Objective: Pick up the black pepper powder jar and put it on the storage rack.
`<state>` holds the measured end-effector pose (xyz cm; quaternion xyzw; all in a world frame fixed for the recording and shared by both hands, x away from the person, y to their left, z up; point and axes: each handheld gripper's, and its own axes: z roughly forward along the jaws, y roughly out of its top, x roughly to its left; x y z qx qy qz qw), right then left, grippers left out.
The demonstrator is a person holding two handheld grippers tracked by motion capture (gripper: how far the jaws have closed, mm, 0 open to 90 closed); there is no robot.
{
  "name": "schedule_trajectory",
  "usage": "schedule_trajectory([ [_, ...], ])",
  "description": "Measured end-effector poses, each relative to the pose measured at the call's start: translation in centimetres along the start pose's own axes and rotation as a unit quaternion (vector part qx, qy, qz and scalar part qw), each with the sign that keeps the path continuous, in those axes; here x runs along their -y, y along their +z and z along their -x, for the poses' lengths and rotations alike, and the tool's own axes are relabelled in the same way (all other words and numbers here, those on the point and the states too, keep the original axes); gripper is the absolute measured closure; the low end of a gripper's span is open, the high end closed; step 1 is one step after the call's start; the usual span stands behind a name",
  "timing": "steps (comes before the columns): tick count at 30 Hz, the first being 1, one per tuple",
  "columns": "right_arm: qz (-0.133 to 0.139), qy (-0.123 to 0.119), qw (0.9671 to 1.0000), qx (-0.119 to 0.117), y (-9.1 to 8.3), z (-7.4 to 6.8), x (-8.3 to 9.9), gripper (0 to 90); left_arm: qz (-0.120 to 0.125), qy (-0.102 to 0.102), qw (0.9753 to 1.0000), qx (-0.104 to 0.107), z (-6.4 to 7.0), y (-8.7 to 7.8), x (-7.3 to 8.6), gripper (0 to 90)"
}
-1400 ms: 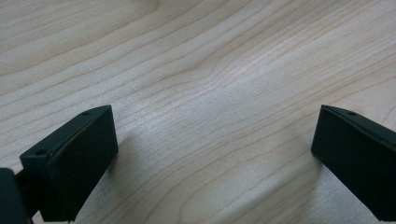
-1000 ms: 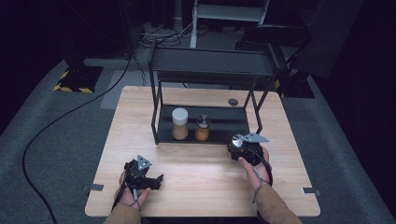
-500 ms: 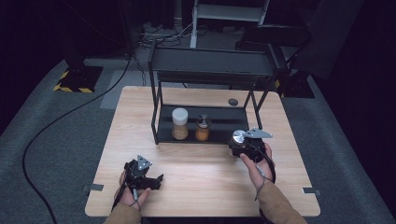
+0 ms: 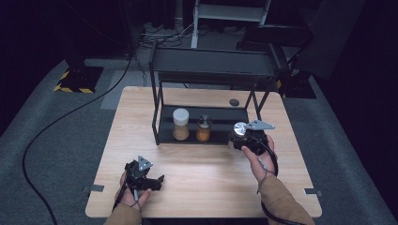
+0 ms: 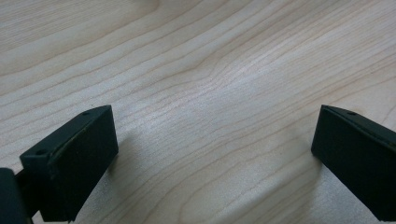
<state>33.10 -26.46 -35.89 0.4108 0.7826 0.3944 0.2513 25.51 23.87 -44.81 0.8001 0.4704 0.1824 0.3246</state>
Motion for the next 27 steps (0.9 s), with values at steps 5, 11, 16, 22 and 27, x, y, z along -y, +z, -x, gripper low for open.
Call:
schedule_trajectory([
  [5,-0.001,-0.001,1.0000,-0.002,0.8,0.2,-1.0,30.9,0.000,0.000,1.0000,0.000,0.0,0.0,-0.1,0.3],
  [11,-0.002,-0.002,1.0000,-0.001,2.1,0.4,-1.4,30.9,-0.001,0.000,1.0000,0.000,0.0,0.0,-0.1,0.4],
  [16,-0.007,0.001,1.0000,0.001,3.3,0.6,-1.8,30.9,0.000,0.000,1.0000,0.000,0.0,0.1,-0.1,0.4],
  [22,-0.011,0.001,0.9999,0.007,4.6,0.7,-2.0,30.9,0.000,-0.001,1.0000,-0.001,0.1,0.1,-0.1,0.4],
  [27,-0.020,0.001,0.9998,0.009,5.7,0.8,-2.0,30.9,0.000,-0.001,1.0000,-0.001,0.1,0.1,-0.1,0.4],
])
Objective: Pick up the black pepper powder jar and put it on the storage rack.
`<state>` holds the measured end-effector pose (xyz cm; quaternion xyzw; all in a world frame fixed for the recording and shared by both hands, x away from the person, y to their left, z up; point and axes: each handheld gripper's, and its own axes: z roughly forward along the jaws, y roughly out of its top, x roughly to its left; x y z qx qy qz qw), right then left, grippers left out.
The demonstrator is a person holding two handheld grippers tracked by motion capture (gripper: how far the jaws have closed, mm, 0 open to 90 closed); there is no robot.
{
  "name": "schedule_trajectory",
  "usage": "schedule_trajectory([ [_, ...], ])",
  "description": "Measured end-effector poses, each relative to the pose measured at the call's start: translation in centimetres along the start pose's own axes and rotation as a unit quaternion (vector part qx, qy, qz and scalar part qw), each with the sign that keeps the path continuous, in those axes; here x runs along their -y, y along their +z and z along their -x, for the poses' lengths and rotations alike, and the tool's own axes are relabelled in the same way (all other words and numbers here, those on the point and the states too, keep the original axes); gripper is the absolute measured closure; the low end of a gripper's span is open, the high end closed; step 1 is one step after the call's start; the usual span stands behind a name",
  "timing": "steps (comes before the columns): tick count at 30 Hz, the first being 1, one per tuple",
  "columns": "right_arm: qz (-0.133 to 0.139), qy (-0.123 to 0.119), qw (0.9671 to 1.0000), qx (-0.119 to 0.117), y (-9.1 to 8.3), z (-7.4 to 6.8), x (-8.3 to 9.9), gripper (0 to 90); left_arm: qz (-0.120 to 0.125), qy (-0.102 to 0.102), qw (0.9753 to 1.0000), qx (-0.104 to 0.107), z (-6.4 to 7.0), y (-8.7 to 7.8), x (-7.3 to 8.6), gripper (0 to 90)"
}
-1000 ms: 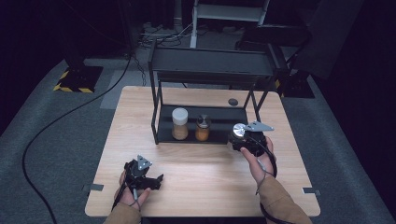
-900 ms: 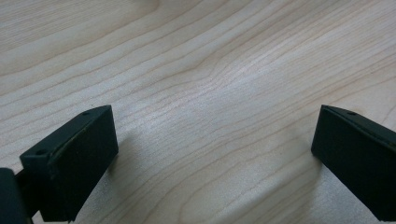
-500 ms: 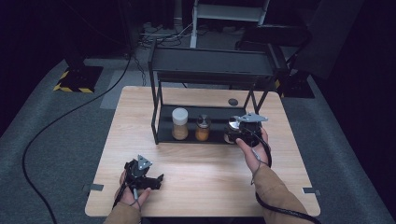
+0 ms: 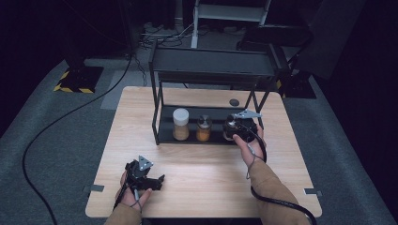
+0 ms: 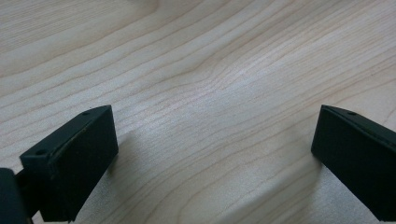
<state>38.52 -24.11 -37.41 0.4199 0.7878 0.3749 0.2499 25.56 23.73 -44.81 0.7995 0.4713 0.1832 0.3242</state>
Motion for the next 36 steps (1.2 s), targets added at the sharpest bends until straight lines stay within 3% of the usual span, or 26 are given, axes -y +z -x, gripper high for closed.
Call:
schedule_trajectory([
  [14,-0.009,0.009,0.9999,0.001,1.8,0.5,0.8,30.9,0.000,-0.001,1.0000,0.000,0.0,0.0,0.0,0.4],
  [28,-0.017,0.022,0.9996,-0.005,2.3,0.7,1.0,30.4,0.000,0.000,1.0000,-0.001,0.0,0.0,0.0,0.4],
  [31,-0.018,0.021,0.9996,-0.001,2.3,0.6,0.9,19.4,0.000,-0.001,1.0000,-0.001,0.0,0.0,0.0,0.4],
  [36,-0.015,0.017,0.9997,-0.002,1.5,0.5,0.5,12.6,0.000,-0.001,1.0000,-0.001,0.0,0.0,0.0,0.4],
])
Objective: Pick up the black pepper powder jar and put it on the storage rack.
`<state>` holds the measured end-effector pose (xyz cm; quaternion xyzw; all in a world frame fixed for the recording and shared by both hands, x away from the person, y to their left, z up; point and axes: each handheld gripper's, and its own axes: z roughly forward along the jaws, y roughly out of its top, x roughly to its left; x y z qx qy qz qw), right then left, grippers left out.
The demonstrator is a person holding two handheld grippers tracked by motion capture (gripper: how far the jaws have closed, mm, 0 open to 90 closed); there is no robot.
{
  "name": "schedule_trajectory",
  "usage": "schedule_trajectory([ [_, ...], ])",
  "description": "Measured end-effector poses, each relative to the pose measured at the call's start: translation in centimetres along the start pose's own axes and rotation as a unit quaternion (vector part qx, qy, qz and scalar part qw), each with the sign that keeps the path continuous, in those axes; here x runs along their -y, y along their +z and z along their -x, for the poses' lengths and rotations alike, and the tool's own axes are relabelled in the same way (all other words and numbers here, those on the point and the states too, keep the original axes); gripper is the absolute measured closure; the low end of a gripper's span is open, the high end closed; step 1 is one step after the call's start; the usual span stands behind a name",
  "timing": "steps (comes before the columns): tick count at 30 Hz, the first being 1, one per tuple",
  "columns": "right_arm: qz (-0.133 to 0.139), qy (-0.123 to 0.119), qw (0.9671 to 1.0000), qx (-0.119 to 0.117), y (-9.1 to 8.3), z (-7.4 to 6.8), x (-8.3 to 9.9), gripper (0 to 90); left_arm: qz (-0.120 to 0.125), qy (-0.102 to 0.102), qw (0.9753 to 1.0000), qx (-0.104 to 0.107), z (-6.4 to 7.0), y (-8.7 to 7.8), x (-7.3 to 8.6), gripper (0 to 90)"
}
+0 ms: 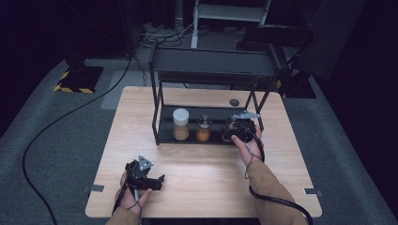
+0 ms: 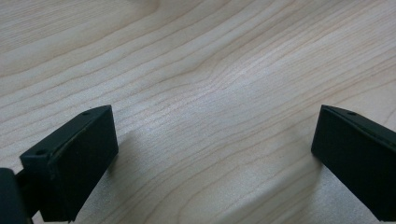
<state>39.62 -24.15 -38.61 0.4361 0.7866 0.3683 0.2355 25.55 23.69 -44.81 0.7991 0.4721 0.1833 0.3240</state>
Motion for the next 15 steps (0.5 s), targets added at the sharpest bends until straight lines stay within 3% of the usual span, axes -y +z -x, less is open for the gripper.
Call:
schedule_trajectory([
  [8,0.018,-0.007,0.9998,0.002,-2.1,-0.5,-0.5,9.7,0.001,-0.001,1.0000,-0.001,0.1,0.0,0.0,0.4],
  [15,0.040,-0.017,0.9991,-0.006,-5.0,-0.5,-0.1,8.7,0.000,-0.002,1.0000,-0.001,0.1,0.0,0.0,0.4],
])
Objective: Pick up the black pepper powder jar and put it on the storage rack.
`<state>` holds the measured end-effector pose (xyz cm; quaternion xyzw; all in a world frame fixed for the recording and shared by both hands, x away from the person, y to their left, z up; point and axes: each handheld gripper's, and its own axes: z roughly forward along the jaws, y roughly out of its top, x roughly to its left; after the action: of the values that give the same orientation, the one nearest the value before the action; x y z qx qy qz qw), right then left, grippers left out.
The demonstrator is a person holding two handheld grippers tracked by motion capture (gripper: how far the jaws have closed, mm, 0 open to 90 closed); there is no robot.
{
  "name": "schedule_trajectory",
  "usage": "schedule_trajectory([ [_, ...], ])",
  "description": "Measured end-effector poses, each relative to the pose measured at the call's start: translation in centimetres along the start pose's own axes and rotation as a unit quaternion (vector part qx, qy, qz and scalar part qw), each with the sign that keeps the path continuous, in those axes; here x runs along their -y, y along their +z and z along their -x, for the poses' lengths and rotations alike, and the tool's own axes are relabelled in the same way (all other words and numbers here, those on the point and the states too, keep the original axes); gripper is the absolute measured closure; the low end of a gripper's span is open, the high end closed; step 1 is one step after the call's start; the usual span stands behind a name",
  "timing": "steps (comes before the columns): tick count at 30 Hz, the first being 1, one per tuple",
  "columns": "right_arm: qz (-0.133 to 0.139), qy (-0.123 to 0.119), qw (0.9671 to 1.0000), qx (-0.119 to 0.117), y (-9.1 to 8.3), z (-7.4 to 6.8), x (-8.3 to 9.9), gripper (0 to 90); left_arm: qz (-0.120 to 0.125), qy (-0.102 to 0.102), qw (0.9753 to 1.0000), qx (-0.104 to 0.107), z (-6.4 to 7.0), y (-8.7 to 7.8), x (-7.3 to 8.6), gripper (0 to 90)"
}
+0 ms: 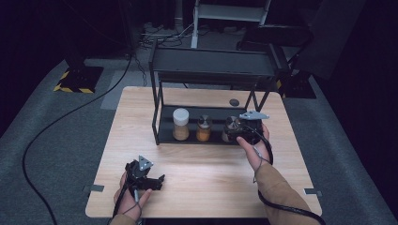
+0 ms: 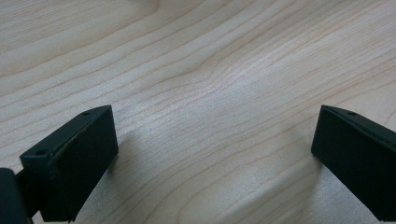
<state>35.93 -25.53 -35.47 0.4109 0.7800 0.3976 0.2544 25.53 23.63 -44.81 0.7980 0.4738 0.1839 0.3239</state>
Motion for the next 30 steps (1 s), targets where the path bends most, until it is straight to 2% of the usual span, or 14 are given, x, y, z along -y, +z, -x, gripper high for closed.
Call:
schedule_trajectory([
  [6,0.011,-0.002,0.9999,-0.008,-1.9,0.2,0.6,8.1,0.001,-0.003,1.0000,-0.002,0.1,0.0,0.0,0.4],
  [11,0.026,0.001,0.9996,-0.004,-3.8,0.4,1.5,8.0,0.001,-0.003,1.0000,-0.002,0.1,0.0,0.0,0.4],
  [15,0.032,0.000,0.9995,-0.009,-5.4,0.8,2.4,8.1,0.001,-0.003,1.0000,-0.003,0.1,0.0,0.0,0.4],
  [24,0.037,0.003,0.9992,-0.013,-7.4,1.7,4.5,8.0,0.001,-0.004,1.0000,-0.003,0.2,0.0,0.0,0.4],
  [30,0.038,-0.001,0.9990,-0.023,-7.9,1.9,5.9,7.8,0.001,-0.004,1.0000,-0.004,0.2,0.1,0.0,0.4],
])
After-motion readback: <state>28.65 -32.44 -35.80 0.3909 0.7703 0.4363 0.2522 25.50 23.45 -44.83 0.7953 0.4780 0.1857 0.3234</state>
